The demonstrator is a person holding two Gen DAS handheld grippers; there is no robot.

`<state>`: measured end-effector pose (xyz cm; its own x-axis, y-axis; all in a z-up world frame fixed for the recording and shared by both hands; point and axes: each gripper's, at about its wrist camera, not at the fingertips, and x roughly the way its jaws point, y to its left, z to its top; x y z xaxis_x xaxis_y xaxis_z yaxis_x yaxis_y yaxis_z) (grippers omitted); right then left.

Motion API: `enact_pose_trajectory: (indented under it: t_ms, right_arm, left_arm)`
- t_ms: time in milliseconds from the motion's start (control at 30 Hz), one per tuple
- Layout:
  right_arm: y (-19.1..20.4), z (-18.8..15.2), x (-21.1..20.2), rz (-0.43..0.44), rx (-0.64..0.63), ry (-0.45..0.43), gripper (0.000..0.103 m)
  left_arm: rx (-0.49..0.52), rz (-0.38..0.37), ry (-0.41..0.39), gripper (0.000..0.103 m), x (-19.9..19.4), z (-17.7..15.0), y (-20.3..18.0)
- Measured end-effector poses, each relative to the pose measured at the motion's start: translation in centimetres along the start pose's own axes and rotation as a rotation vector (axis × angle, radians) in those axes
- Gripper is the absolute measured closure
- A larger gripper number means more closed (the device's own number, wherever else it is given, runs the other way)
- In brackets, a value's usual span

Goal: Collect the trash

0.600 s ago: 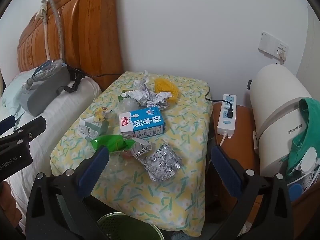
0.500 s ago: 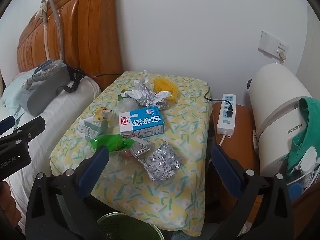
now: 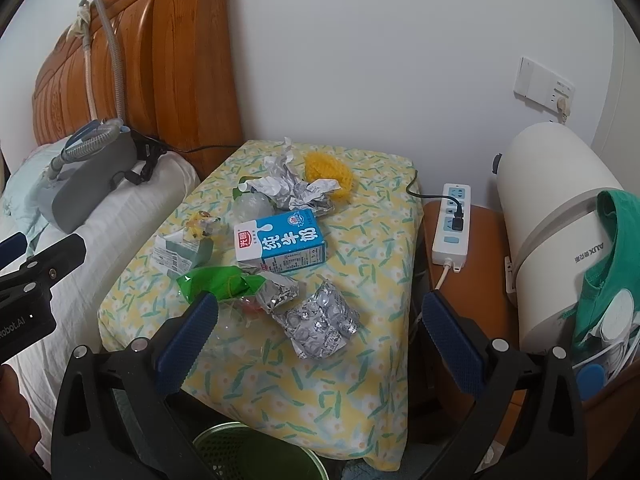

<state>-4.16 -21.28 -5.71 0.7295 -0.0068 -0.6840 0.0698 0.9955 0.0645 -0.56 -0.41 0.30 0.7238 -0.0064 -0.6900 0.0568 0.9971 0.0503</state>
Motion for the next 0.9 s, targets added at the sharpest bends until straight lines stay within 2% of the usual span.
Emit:
enact_pose_trajectory:
  t_ms: [900]
  right_arm:
    - [-0.23, -0.30, 0.32, -0.005, -0.004, 0.018, 0.002]
  left_arm:
    - [-0.001, -0.002, 0.003, 0.007, -0.01, -0.03, -0.28]
